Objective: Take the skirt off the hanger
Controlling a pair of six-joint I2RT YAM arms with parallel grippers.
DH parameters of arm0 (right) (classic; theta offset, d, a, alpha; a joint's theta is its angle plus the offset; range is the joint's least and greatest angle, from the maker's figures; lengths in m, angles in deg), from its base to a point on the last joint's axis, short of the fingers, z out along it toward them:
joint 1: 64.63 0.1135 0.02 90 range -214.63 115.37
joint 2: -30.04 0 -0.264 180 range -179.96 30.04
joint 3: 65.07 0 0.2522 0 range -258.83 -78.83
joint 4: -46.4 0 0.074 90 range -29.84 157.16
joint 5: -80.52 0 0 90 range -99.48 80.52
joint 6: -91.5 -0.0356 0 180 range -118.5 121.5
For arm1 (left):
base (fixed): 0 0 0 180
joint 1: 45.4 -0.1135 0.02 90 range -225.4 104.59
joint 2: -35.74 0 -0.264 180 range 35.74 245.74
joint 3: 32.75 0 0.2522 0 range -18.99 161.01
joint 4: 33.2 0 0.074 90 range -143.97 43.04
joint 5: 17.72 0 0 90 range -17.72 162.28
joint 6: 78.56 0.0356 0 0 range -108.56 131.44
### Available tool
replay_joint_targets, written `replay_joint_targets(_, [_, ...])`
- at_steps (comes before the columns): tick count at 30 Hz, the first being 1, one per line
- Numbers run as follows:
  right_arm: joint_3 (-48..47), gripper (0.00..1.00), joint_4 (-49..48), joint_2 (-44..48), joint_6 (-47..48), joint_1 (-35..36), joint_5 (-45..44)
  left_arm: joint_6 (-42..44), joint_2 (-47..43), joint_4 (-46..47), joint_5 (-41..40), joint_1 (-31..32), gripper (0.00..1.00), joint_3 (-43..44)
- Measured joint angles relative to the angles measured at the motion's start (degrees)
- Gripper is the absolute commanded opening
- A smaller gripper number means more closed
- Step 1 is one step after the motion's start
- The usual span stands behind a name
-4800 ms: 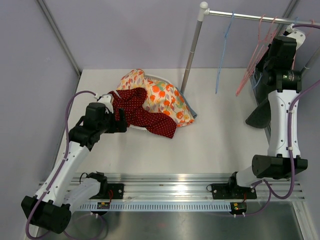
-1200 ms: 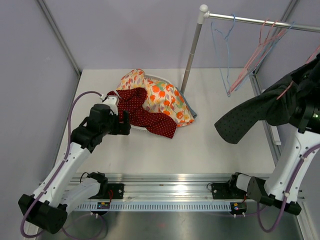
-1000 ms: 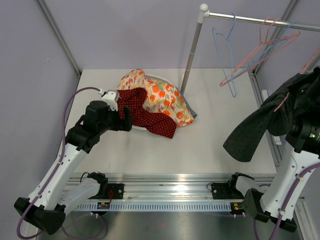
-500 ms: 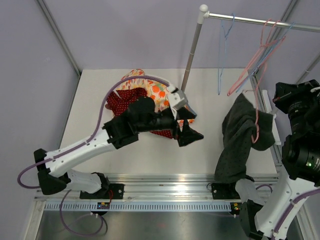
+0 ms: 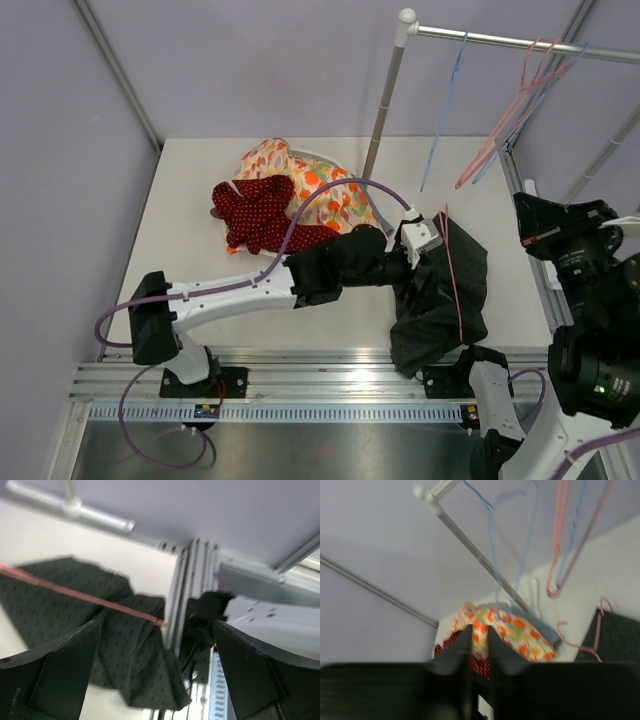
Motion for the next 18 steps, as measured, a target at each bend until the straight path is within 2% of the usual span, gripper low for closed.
replay_joint_targets(2, [7.91,0.78,-1.03,1.49,0.52,0.68,0.31,-0.59,-2.12,2.29,-2.78,-0.09,0.99,-6.1])
replay_joint_targets(3, [12.61,0.98,-0.79,1.29,1.18,0.87,0.37,-1.09,-4.26,2.38,-4.07,-0.11,0.99,-10.58])
replay_joint_targets(5, [22.32,0.99,-1.07,-1.11,2.84,0.92,0.31,-2.23,-9.4,1.73,-6.69,-0.11,0.99,-18.67])
replay_joint_targets(7, [30.4,0.99,-2.14,-4.7,3.61,0.92,0.15,-3.06,-14.88,-1.6,-9.75,-0.09,0.99,-23.1])
replay_joint_targets(10, [39.5,1.0,-3.08,-13.44,5.01,1.07,0.28,-3.58,-24.87,-7.17,-15.67,-0.09,0.99,-25.14])
replay_joint_targets(13, [43.67,0.99,-4.39,-18.1,5.79,2.64,0.09,-3.63,-35.74,-10.78,-21.11,-0.11,0.99,-25.81])
replay_joint_targets(18, [43.82,0.99,-8.5,-18.71,5.97,9.16,-1.29,-3.58,-48.76,-15.98,-27.67,-0.11,0.99,-28.39])
